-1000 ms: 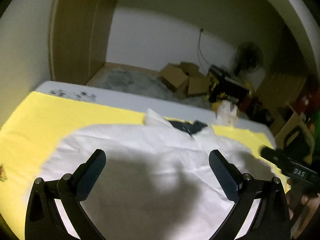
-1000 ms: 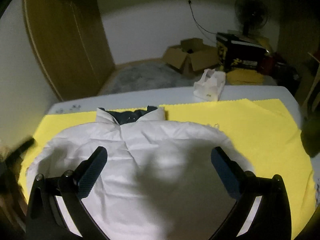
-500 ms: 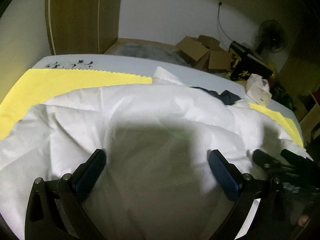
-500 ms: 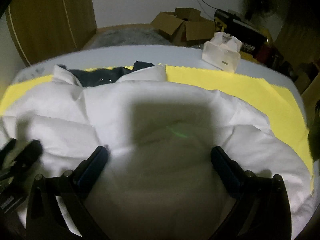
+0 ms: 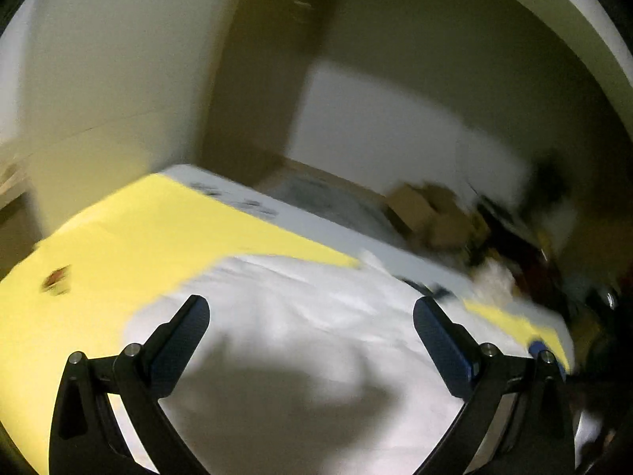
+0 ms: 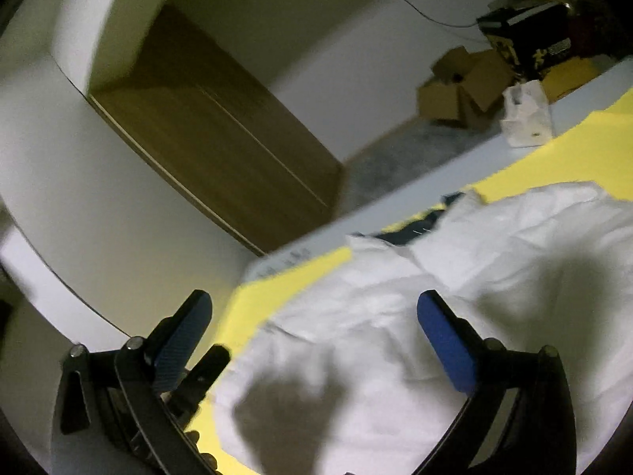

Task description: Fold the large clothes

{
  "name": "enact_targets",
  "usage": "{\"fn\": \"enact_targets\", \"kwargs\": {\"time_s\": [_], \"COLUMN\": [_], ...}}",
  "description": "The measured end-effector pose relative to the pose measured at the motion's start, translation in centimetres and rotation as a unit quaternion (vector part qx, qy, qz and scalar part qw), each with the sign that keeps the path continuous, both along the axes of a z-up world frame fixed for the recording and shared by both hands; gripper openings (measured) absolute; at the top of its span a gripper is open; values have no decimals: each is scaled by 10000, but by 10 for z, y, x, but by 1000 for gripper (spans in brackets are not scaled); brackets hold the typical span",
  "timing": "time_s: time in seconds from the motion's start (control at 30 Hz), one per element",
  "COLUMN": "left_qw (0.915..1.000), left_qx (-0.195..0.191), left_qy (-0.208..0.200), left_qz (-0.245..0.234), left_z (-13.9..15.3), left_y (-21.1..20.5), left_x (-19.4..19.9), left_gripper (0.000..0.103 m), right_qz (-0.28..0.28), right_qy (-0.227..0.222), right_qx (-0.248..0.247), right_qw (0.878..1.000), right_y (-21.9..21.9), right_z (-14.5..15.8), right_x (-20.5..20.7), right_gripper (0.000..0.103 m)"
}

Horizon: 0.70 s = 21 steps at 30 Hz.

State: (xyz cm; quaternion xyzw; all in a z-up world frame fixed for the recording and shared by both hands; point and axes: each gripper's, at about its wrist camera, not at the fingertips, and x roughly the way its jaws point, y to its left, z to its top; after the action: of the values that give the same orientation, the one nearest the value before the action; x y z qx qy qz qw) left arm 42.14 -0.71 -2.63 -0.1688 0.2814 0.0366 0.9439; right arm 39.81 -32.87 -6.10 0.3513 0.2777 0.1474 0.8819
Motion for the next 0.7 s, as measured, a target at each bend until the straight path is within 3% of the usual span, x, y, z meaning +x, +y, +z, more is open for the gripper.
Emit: {"fn": "enact_targets", "kwargs": {"time_s": [0.13,0.2,0.23,0.27,0.37,0.47,0.57,0.63,0.7], "left_qw": [9958,9945,9943,9944,9945,9932,9916,9907,9902], "left_qx": [-663,-787,-819,-864,-956,-1061,-1140,-1148,-1144], "left_qy": [129,195,214,238,320,444,609,723,787], "left_qz": [623,666,645,561,298,174,-12,-135,-146], "left_z": [-3,-6,-7,-8,-13,-21,-34,-44,-51], "left_y": [63,83,91,97,110,114,108,105,105], "left_x": [-15,-22,-26,-28,-29,-29,-28,-25,-26], "left_gripper": [103,103,103,103,103,103,103,103,103], "right_qz": [-1,-190,-273,-235,-401,-258,-518,-487,-461], "right_qy": [230,737,916,1028,1215,1047,1365,1914,2052], "right_qx": [578,591,615,648,246,-36,-423,-604,-731], "right_qw": [9981,9953,9935,9923,9915,9942,9884,9784,9749], "right_y": [22,25,28,31,41,56,65,70,68], "right_z": [-30,-58,-72,-82,-91,-82,-90,-118,-136], "right_x": [26,43,49,53,55,59,68,81,87], "right_gripper": [103,99,93,74,47,46,45,37,24]}}
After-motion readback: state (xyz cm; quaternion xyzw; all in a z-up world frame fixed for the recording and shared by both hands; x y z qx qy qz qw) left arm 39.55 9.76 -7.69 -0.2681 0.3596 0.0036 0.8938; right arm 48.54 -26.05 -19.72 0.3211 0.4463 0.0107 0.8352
